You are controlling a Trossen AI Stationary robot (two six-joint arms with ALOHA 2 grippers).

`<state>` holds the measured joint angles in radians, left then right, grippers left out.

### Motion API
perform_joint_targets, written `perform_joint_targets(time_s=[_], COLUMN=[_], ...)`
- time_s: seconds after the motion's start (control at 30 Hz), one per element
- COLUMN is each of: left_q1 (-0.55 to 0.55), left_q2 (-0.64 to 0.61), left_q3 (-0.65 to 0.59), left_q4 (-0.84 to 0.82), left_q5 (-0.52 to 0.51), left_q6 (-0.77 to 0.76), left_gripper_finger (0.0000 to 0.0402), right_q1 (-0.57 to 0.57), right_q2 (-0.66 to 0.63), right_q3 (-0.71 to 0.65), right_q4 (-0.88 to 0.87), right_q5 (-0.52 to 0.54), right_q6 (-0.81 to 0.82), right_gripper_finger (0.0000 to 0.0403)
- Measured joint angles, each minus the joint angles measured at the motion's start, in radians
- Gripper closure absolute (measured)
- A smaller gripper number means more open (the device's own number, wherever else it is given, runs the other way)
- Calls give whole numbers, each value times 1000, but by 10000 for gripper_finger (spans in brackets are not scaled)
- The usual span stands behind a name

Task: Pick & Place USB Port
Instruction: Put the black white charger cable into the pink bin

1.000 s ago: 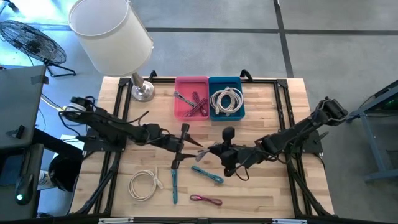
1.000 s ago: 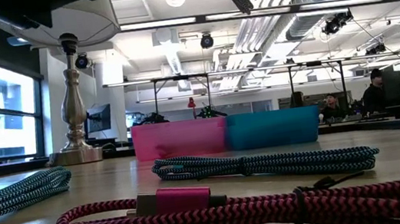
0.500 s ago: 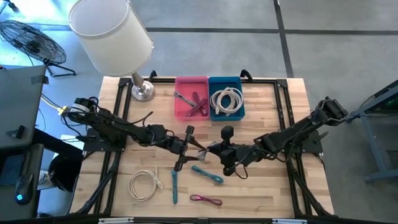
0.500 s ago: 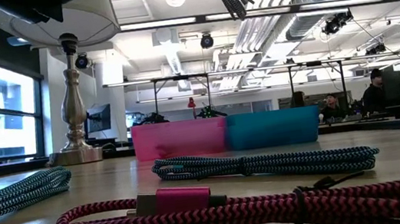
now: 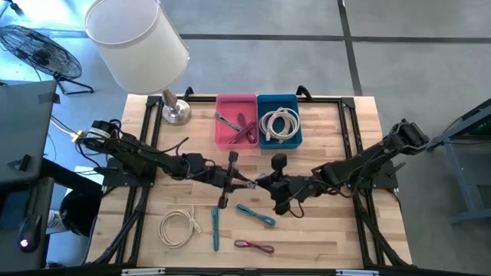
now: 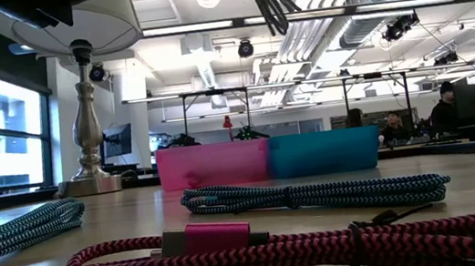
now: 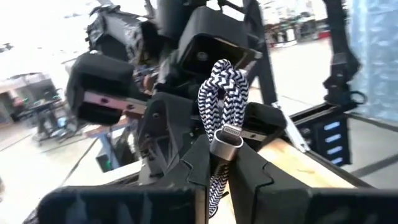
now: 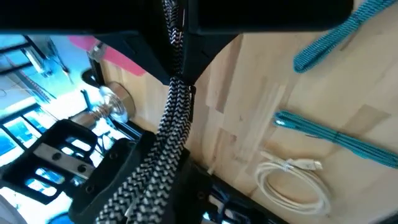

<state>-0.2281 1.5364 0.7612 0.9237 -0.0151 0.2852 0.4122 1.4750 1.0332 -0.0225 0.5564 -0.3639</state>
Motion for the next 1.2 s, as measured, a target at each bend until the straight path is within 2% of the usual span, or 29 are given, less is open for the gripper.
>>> perform_joint_targets(time_s=[0.2,0.4,0.47,0.67,0.83,1.0,1.2], left_q1=[0,38,63,166,305,441,538], left_q2=[-2,-32,-51,-105,-137,-135,-128], left_q3=[0,2,1,-1,0,0,0], left_q4=[0,-19,-53,-233,-362,-443,-562], left_q5=[-92,-123,-151,-209,-208,-128,-103], left_q6=[5,24,24,16,-38,-113,-314], left_gripper_finger=[376,377,377,377,377,377,375], right_q1=[29,105,129,180,208,214,210], right_q2=[0,0,-3,-3,-3,-3,-3], right_q3=[0,1,0,0,0,0,0], right_q4=[-27,-36,-48,-47,-56,-90,-159], right_q5=[123,370,424,449,531,541,541], right_q6=[3,-27,-35,-48,-39,-2,50], right_gripper_finger=[385,372,366,344,318,298,293])
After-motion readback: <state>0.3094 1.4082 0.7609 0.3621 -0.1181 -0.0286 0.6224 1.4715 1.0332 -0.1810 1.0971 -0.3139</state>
